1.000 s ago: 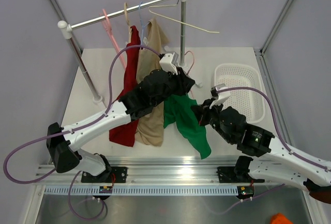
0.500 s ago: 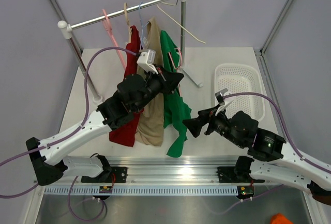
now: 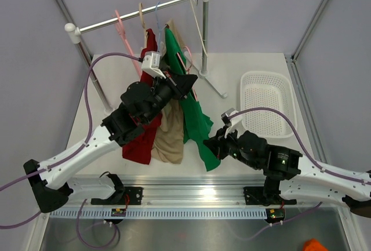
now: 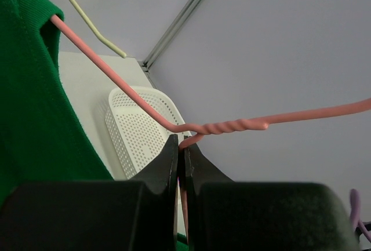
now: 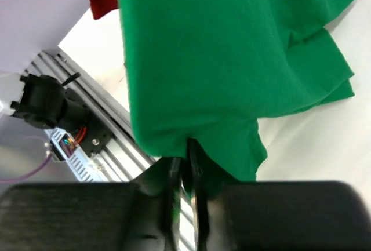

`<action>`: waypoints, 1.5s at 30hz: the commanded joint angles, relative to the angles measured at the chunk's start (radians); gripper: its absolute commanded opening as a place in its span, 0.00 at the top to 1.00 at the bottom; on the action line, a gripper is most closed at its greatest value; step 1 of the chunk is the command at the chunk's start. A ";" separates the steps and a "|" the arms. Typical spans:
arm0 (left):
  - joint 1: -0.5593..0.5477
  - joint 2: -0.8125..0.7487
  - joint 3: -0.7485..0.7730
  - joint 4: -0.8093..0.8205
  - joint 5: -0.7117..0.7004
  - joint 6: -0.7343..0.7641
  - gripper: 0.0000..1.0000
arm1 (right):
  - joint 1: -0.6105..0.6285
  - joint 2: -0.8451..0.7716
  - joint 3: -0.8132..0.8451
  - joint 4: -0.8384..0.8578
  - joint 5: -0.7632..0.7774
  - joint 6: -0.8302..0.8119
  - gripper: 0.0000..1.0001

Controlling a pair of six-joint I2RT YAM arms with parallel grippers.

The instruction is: Remove the t-shirt from the hanger

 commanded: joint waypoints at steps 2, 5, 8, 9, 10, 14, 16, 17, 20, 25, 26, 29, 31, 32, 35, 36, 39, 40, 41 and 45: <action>0.004 -0.073 -0.009 0.103 -0.033 -0.006 1.00 | 0.017 0.041 0.004 0.059 0.034 0.005 1.00; 0.032 -0.108 0.006 0.089 -0.025 -0.002 1.00 | 0.068 0.050 0.009 -0.005 -0.002 0.020 1.00; 0.068 -0.145 0.051 0.080 -0.018 0.014 1.00 | 0.138 0.024 -0.017 -0.103 -0.013 0.078 1.00; 0.082 -0.153 0.063 0.080 -0.016 0.028 1.00 | 0.155 0.015 -0.026 -0.129 -0.013 0.100 1.00; 0.091 -0.160 0.075 0.080 -0.015 0.031 1.00 | 0.172 -0.007 -0.037 -0.172 -0.012 0.138 1.00; 0.125 -0.180 0.147 0.072 0.037 0.018 1.00 | 0.220 -0.035 -0.098 -0.248 0.025 0.236 1.00; 0.127 -0.182 0.190 0.072 0.068 0.005 1.00 | 0.223 -0.018 -0.106 -0.268 0.043 0.264 1.00; 0.127 -0.183 0.203 0.077 0.083 -0.002 1.00 | 0.223 -0.007 -0.106 -0.272 0.060 0.267 1.00; 0.125 -0.187 0.252 0.080 0.152 -0.045 1.00 | 0.221 0.066 -0.077 -0.303 0.156 0.292 1.00; 0.125 -0.190 0.247 0.095 0.324 -0.159 1.00 | 0.223 0.139 -0.028 -0.322 0.315 0.338 1.00; 0.127 -0.191 0.235 0.092 0.344 -0.168 1.00 | 0.223 0.130 -0.026 -0.296 0.336 0.327 1.00; 0.127 -0.203 0.171 0.068 0.383 -0.193 1.00 | 0.223 0.094 -0.017 -0.205 0.339 0.266 0.98; 0.127 -0.211 0.146 0.046 0.406 -0.199 1.00 | 0.221 0.050 -0.013 -0.161 0.318 0.208 0.68; 0.127 -0.222 0.113 0.042 0.416 -0.205 1.00 | 0.223 0.030 0.000 -0.151 0.288 0.186 0.53; 0.121 -0.245 0.066 0.042 0.444 -0.231 1.00 | 0.223 -0.073 0.039 -0.119 0.242 0.094 0.17; 0.121 -0.248 0.042 0.042 0.456 -0.245 1.00 | 0.221 -0.120 0.046 -0.084 0.238 0.065 0.11; 0.119 -0.246 0.016 0.043 0.510 -0.266 1.00 | 0.221 -0.145 0.092 -0.024 0.238 -0.126 0.04; 0.119 -0.242 0.016 0.043 0.534 -0.269 1.00 | 0.221 -0.133 0.113 -0.019 0.252 -0.159 0.02; 0.118 -0.236 0.019 0.042 0.557 -0.272 1.00 | 0.220 -0.116 0.156 -0.016 0.275 -0.199 0.01; 0.101 -0.182 0.060 0.043 0.720 -0.288 1.00 | 0.170 -0.033 0.201 0.057 0.226 -0.380 0.01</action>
